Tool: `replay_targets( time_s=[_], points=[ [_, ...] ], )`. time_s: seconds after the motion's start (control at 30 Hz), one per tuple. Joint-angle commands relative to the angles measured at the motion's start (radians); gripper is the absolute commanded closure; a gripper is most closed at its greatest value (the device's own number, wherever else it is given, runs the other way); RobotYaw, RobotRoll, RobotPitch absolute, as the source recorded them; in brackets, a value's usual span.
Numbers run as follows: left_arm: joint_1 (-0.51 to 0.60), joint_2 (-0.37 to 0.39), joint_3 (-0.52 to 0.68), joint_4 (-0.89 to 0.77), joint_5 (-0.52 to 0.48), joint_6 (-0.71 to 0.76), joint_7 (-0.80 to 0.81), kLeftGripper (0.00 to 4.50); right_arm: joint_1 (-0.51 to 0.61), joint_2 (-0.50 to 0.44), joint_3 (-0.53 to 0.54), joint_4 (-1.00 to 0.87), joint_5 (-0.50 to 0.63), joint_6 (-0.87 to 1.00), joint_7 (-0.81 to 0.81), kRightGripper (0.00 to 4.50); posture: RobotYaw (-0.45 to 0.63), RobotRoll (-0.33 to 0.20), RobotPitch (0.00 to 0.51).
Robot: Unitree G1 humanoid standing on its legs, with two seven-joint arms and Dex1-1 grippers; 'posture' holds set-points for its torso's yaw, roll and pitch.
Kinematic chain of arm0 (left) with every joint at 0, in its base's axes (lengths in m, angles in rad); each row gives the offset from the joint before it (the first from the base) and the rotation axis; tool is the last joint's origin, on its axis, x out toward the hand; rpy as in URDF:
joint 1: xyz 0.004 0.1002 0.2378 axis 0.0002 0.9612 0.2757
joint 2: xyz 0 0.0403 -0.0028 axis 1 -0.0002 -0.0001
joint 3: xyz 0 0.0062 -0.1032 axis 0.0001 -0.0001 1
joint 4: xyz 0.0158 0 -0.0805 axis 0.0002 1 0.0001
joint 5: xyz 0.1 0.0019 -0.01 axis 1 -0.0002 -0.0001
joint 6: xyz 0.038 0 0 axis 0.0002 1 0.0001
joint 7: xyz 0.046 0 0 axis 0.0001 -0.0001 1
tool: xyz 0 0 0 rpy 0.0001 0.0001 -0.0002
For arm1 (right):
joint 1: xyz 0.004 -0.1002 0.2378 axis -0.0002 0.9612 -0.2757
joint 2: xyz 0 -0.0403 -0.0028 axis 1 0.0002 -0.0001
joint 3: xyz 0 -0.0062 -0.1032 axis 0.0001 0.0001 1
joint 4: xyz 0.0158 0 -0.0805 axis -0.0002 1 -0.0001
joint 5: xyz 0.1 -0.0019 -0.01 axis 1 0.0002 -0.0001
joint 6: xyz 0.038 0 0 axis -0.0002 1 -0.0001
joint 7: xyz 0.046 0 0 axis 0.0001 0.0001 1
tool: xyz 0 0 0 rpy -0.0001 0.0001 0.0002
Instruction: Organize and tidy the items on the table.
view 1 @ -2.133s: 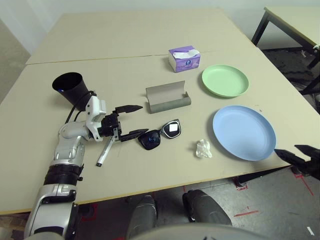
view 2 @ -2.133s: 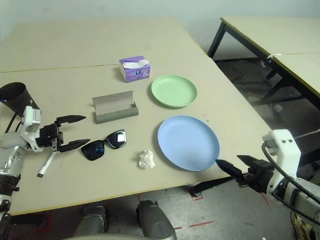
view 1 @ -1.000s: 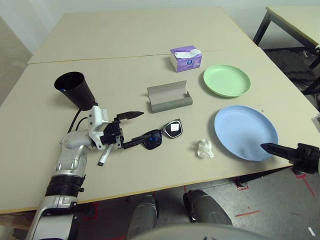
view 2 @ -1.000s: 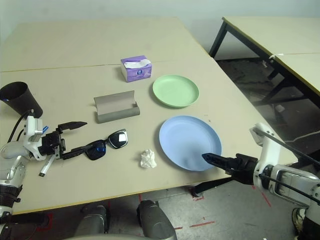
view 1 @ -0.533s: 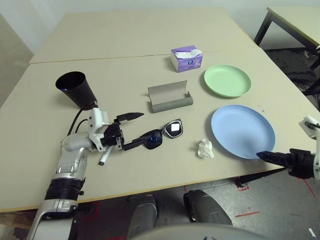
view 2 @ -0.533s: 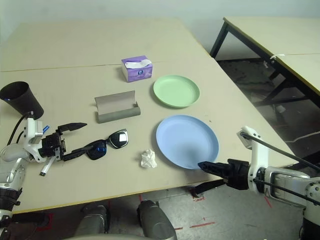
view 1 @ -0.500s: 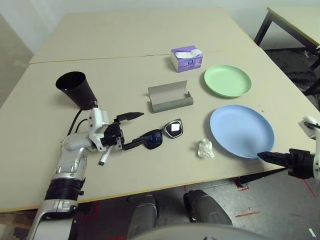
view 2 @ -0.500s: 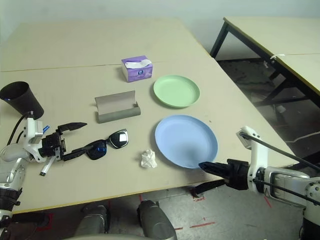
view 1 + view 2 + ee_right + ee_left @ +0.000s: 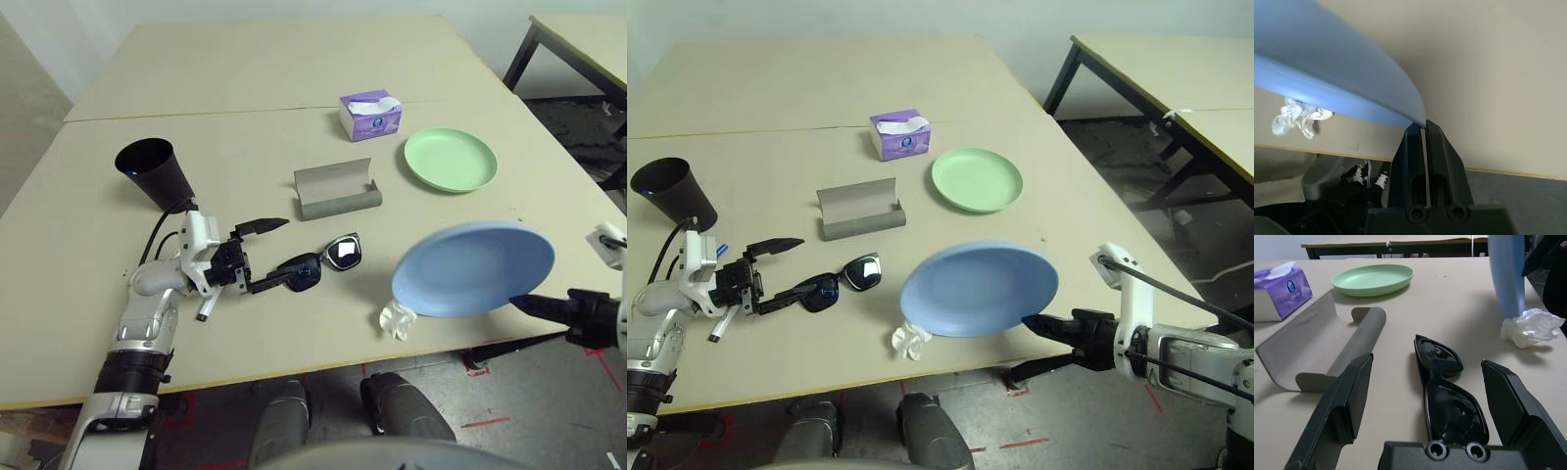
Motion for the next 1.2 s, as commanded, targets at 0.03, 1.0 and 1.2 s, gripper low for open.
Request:
replay_targets(
  time_s=[0.03,1.0,1.2],
  points=[
    [0.021,-0.006,-0.019,-0.026,0.005,0.007,0.001,0.00,-0.051,0.007,-0.018,0.097,0.104,0.000,-0.090,4.47,-0.17,0.000,0.122],
    [0.067,-0.015,-0.024,-0.060,0.016,0.005,0.050,0.00,-0.711,-0.190,0.440,0.763,0.425,-0.345,-0.536,4.47,-0.13,0.000,0.122],
    [0.082,-0.026,-0.031,-0.065,0.026,-0.006,0.059,0.00,-1.036,-0.117,0.520,1.064,0.046,-0.359,-0.364,4.47,-0.13,0.000,0.124]
  ],
)
